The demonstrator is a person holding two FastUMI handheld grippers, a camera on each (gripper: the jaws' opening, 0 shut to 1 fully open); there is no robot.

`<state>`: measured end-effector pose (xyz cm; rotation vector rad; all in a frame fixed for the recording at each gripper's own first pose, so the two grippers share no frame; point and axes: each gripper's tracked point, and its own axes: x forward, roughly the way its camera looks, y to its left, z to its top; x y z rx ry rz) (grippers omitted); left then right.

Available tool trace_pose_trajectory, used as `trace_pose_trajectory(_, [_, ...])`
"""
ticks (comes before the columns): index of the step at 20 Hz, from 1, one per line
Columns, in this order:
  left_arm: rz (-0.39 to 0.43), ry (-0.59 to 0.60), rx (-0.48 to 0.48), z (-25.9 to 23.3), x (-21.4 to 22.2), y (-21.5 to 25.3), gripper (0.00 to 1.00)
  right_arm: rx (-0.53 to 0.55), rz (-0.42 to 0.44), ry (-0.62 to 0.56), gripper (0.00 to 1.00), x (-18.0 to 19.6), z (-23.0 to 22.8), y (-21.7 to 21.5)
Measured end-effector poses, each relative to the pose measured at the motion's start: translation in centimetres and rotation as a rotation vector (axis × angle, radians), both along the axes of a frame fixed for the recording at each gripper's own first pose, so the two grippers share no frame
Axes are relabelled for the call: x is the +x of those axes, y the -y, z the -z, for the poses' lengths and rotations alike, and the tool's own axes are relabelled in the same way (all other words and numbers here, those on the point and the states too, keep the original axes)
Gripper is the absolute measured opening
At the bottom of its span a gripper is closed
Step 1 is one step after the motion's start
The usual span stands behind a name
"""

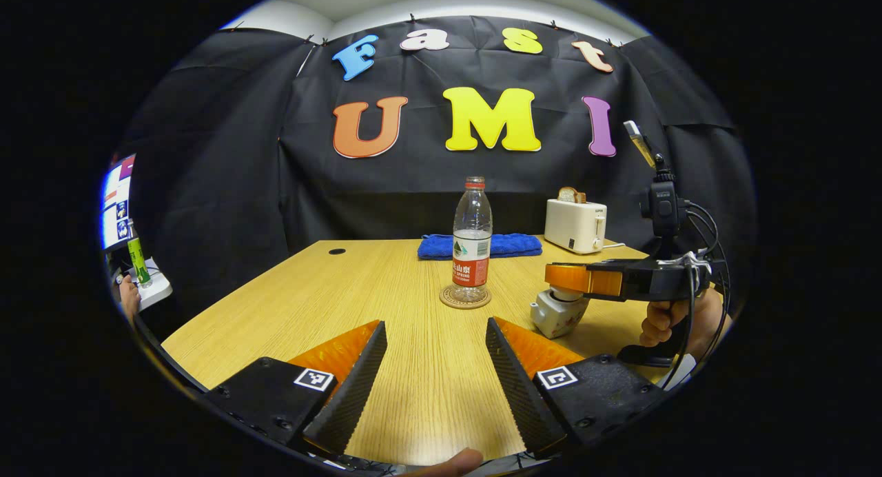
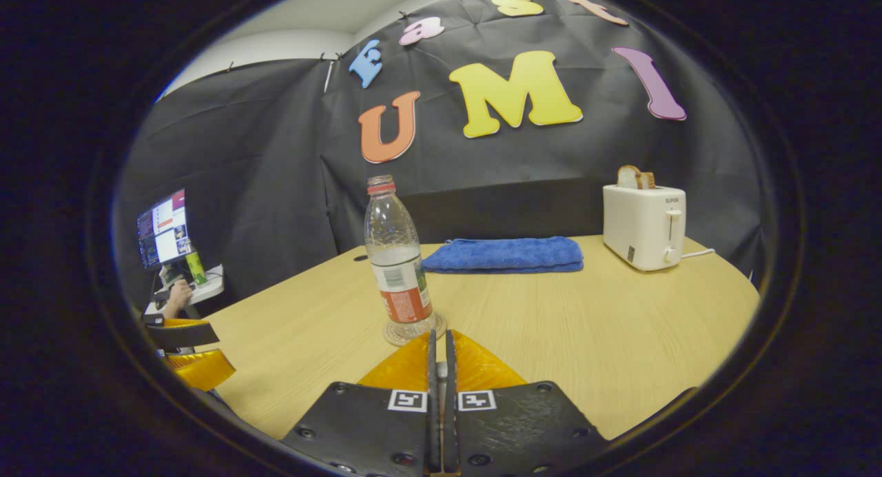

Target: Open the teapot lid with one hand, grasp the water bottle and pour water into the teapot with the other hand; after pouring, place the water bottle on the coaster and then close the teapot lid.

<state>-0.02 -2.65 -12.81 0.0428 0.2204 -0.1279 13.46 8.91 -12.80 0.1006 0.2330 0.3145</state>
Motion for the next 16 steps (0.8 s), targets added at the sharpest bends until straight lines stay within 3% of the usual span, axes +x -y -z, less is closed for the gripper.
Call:
trace_pose_trajectory(10, [0.008, 0.004, 0.003, -0.3, -0.3, 0.5, 0.91, 0.003, -0.001, 0.002, 0.02, -0.3, -0.4, -0.1])
trace_pose_trajectory(13, [0.001, -0.002, 0.008, -0.3, -0.4, 0.4, 0.92, -0.016, 0.008, 0.04, 0.11, -0.7, -1.7, 0.4])
trace_pose_trajectory(16, [-0.007, -0.005, 0.001, -0.6, -0.6, 0.6, 0.92, -0.027, 0.03, 0.057, 0.27, -1.9, -2.9, 1.5])
